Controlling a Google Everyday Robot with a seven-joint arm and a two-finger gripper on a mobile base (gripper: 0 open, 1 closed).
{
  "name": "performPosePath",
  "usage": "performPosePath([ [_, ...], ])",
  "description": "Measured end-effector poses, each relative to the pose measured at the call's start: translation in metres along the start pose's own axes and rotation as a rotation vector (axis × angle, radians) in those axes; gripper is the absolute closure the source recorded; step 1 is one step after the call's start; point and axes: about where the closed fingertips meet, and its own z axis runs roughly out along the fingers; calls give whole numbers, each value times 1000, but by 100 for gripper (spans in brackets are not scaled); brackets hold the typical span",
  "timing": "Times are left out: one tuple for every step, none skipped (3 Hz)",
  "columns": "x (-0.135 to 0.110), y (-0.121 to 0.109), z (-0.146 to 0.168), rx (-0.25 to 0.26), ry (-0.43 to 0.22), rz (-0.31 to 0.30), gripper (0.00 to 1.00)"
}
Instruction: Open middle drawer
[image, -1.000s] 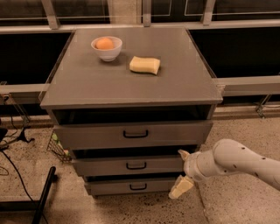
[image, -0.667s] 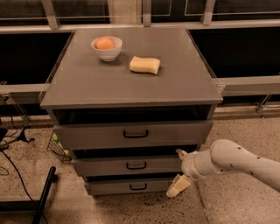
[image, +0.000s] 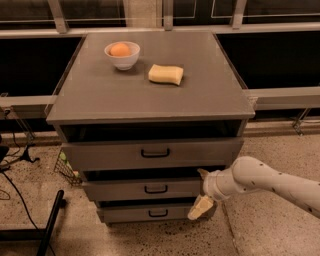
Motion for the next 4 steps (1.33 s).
performPosePath([
  [3,-14,14,-2,5,0,0],
  [6,-25,28,-7,14,-1,0],
  [7,-35,46,-18,48,-24,0],
  [8,-36,55,-27,81,-53,0],
])
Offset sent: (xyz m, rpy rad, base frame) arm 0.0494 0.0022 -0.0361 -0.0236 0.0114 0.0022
